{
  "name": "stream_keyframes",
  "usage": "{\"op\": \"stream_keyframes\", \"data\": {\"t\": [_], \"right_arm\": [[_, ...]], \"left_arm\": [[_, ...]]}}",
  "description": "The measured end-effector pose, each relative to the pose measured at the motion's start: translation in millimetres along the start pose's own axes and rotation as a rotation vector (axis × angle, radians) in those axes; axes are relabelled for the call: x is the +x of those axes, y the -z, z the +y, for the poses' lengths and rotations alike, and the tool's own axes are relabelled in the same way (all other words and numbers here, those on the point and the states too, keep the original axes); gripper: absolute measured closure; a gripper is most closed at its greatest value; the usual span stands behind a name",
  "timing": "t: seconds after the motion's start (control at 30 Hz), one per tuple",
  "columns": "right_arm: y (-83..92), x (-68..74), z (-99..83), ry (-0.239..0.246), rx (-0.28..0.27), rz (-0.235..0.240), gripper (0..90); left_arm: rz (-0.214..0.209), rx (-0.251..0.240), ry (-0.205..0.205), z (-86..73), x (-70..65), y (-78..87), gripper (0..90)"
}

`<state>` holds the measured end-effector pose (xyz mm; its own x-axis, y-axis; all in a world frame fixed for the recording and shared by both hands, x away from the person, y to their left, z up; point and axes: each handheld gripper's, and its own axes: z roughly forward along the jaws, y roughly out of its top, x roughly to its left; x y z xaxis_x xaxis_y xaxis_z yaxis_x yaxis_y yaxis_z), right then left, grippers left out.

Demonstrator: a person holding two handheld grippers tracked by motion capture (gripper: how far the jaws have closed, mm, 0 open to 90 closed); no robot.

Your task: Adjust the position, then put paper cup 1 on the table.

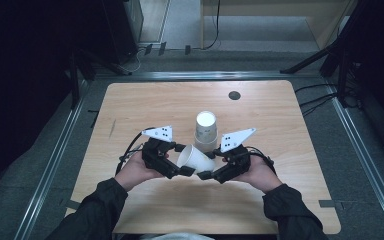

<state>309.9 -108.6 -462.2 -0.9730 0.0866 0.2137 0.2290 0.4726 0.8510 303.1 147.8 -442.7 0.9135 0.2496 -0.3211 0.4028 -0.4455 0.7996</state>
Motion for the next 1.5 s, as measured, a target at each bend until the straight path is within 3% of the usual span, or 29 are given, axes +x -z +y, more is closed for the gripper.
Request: {"op": "stream_keyframes", "data": {"t": [0.23, 0.73, 1.03, 1.27, 1.43, 1.5], "right_arm": [[-5.2, 0.2, 2.2, 0.004, 0.005, 0.023, 34.1], [-13.5, -2.2, 5.7, -0.003, 0.019, 0.043, 32.5], [-19.4, -1.1, 2.3, 0.006, 0.077, -0.01, 23.7], [-21.4, -1.7, -4.6, 0.036, 0.142, -0.099, 23.6], [-21.3, -4.8, -6.3, -0.011, 0.136, -0.159, 23.3], [-21.3, -5.9, -7.6, -0.015, 0.127, -0.179, 23.3]], "left_arm": [[0.007, -0.018, 0.01, -3.2, -0.1, 2.9, 20.8], [0.024, -0.028, 0.032, -6.7, -0.9, 9.9, 25.1], [0.032, -0.028, 0.021, -7.9, 1.2, 16.7, 25.1], [0.115, -0.011, 0.027, -11.2, 6.7, 28.6, 25.0], [0.179, 0.033, 0.015, -14.6, 10.5, 32.3, 25.0], [0.185, 0.038, 0.013, -15.1, 11.0, 32.5, 25.0]]}}
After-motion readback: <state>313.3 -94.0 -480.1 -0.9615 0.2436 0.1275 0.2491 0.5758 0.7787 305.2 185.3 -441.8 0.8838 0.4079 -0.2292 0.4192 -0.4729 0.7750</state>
